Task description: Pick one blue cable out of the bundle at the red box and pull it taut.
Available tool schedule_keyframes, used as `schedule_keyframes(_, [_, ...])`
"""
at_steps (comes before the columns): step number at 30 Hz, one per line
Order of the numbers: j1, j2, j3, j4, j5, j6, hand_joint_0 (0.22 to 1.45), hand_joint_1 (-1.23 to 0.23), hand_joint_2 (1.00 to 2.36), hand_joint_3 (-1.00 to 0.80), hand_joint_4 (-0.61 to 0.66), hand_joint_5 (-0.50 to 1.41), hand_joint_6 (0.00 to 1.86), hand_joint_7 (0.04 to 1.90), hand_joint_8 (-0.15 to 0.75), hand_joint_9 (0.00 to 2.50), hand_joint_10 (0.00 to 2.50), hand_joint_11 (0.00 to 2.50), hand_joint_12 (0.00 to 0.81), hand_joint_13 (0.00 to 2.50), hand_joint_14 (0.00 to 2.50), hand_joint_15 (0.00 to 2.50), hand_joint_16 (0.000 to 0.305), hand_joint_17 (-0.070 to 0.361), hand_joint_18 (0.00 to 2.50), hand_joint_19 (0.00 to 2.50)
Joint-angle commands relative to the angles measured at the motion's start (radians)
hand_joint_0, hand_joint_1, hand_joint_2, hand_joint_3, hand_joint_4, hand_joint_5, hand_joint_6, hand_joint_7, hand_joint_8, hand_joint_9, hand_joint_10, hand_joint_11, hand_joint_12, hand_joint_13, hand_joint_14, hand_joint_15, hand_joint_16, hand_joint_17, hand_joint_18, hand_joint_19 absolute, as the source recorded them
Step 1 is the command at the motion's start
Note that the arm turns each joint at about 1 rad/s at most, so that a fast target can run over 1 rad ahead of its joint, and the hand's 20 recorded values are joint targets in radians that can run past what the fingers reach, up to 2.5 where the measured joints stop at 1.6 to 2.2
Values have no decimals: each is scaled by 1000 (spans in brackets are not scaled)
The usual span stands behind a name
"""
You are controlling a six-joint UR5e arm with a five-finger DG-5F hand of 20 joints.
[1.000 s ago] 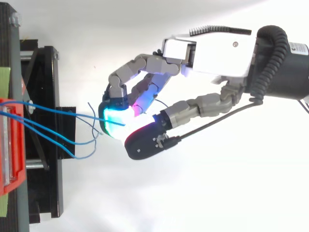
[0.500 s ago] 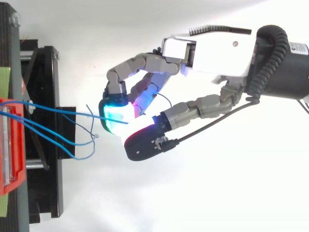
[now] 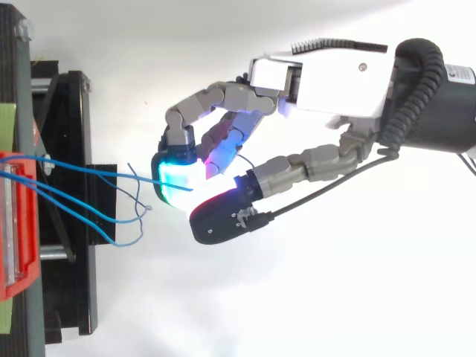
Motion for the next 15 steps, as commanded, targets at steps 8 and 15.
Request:
schedule_keyframes(8, [0,0,0,0,0,0,569,-660,1008,-267,7,-69,744,1219,225,1137,10,569,406,829,12,407,52,117,659,395])
schedule_keyframes(15, [0,0,0,0,-2,0,579,-752,1009,-178,29,-103,844,1183,226,1116,9,578,405,847,14,418,52,117,677,385])
